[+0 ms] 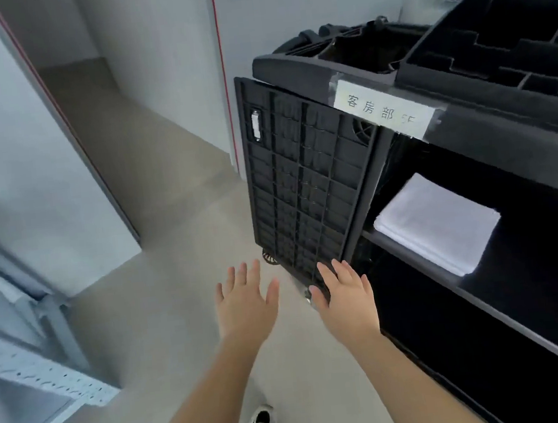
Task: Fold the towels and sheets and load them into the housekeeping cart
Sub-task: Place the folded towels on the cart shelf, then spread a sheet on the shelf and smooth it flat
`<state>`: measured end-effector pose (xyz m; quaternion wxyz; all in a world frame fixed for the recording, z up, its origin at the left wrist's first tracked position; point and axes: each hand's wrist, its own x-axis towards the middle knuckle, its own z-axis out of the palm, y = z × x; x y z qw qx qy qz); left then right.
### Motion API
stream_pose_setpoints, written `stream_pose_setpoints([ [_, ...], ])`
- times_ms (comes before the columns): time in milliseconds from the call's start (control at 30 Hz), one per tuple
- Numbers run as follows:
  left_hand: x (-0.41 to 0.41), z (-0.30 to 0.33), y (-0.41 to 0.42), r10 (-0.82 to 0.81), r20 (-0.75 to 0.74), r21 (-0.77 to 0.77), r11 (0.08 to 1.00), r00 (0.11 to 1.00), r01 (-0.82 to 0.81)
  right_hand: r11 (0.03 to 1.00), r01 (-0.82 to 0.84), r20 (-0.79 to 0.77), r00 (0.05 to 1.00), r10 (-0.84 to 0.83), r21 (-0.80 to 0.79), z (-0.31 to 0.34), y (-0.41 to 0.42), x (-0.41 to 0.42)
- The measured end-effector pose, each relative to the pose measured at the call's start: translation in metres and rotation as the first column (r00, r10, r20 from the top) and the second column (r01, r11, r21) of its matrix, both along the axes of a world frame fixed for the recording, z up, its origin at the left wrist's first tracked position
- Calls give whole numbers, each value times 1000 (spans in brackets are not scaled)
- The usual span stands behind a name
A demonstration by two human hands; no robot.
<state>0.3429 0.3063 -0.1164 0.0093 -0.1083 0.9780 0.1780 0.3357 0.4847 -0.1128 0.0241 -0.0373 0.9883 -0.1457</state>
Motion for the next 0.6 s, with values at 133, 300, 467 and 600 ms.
stream_pose_setpoints([
  [133, 54, -4, -50, 201, 29, 2, 980, 979, -201, 976, -216, 7, 976, 216, 33, 2, -61, 16],
  [300, 129, 0, -119, 441, 30, -27, 897, 897, -441, 885, -463, -21, 886, 464, 50, 6, -146, 45],
  [467, 208, 5, -179, 636, 24, -44, 772, 772, -634, 766, -643, 19, 765, 643, -12, 8, -231, 92],
  [600, 273, 8, -223, 761, 16, -25, 649, 649, -760, 654, -755, 0, 655, 756, -48, 14, -298, 138],
])
